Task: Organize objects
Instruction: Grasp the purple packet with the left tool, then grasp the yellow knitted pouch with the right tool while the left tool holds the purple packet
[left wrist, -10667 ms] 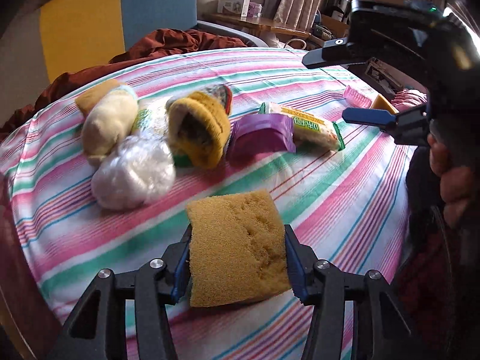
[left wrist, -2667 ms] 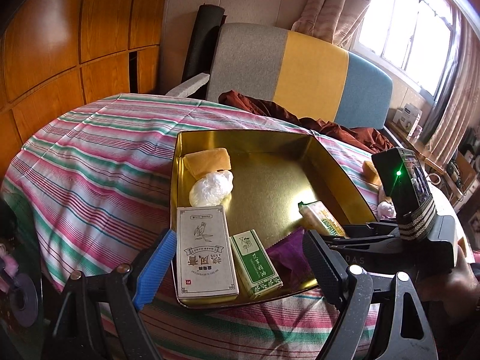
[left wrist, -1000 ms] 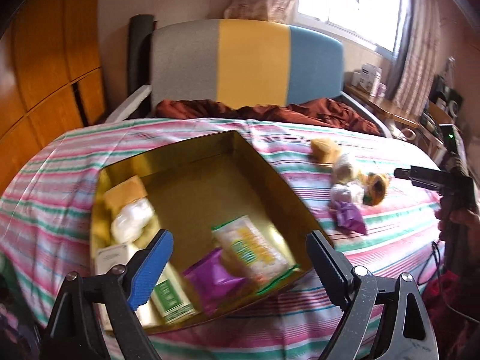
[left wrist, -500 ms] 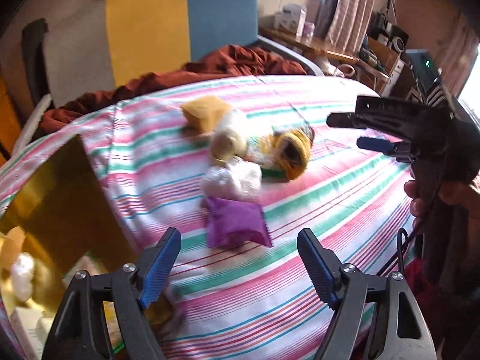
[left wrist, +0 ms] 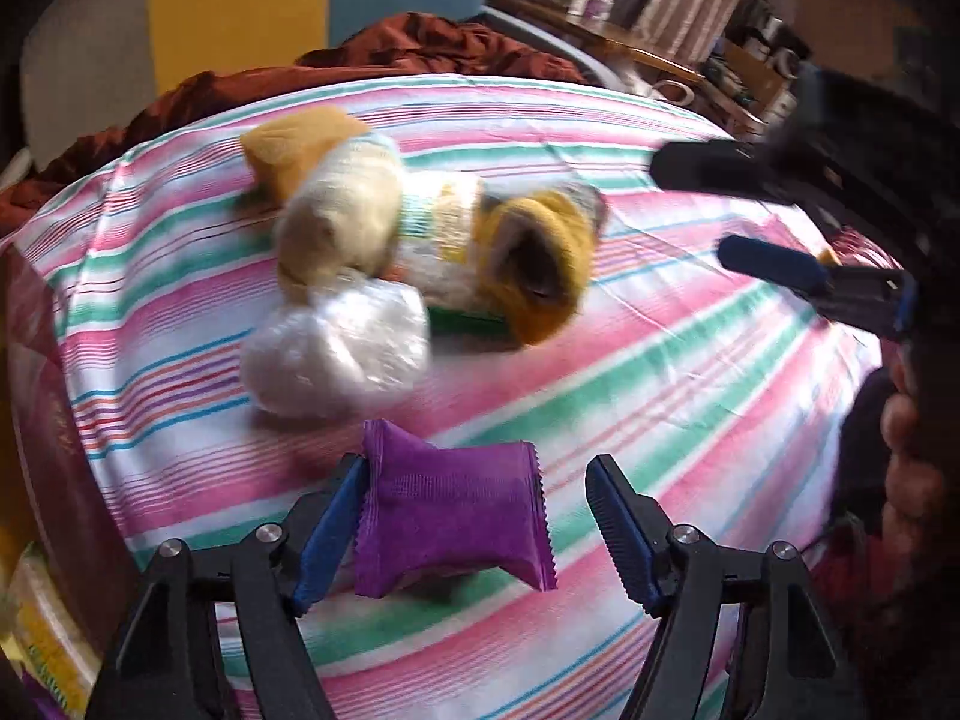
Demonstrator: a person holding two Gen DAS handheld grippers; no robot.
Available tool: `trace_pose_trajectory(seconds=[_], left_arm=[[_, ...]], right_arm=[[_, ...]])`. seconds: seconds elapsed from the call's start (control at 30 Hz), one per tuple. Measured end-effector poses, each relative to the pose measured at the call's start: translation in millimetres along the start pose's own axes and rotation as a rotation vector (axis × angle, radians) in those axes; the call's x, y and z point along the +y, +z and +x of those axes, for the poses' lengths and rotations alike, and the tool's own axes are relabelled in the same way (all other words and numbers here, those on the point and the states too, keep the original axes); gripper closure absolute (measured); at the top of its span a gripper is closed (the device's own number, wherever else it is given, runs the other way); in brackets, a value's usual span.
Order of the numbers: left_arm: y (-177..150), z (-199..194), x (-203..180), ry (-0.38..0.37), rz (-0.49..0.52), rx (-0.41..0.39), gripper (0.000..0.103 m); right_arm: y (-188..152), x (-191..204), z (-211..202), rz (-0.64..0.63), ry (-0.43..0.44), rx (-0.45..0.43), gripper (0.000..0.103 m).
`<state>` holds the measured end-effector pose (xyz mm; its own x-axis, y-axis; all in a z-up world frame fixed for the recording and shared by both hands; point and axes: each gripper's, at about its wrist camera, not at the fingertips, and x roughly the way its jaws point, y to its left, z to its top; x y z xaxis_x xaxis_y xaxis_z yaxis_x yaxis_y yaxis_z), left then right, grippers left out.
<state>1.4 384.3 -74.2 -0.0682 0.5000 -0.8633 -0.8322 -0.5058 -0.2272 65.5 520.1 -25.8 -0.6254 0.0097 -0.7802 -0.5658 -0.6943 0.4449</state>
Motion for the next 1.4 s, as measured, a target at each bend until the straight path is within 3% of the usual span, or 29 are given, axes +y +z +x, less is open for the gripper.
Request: trace_pose_trajectory(seconds=[0.07, 0.13, 0.27, 0.5, 0.63, 0.8, 1.1, 1.4], left_arm=[[-10, -6, -8, -0.064, 0.032, -0.024, 0.029], [-16, -12, -7, -0.057, 0.015, -0.043, 0.029], [-17, -16, 3, 0.026, 0.006, -0.039, 0.025], [-16, -10, -4, 0.015, 0.028, -0.017, 0.025], [-8, -3, -2, 0.021, -0.041, -0.023, 0.027], [-4, 5, -4, 0.073, -0.015, -0.057, 0.049], [-30, 3, -3, 0.100, 0.122, -0.187, 0.057], [-31, 2, 5, 0.064, 0.106, -0.218, 0.061]], right_arm=[[0, -1, 0, 0.005, 0.003, 0.001, 0.029], [0, -2, -1, 0.009, 0.001, -0.003, 0.029], [0, -4, -2, 0.017, 0.001, -0.002, 0.029], [-1, -5, -1, 0.020, -0.005, 0.006, 0.029], [-1, -6, 1, 0.021, -0.010, 0.014, 0.029], [-1, -7, 3, 0.024, -0.017, 0.024, 0.029], [-1, -5, 12, 0.003, -0.021, 0.059, 0.029], [-4, 16, 33, -0.068, -0.015, 0.127, 0.029]])
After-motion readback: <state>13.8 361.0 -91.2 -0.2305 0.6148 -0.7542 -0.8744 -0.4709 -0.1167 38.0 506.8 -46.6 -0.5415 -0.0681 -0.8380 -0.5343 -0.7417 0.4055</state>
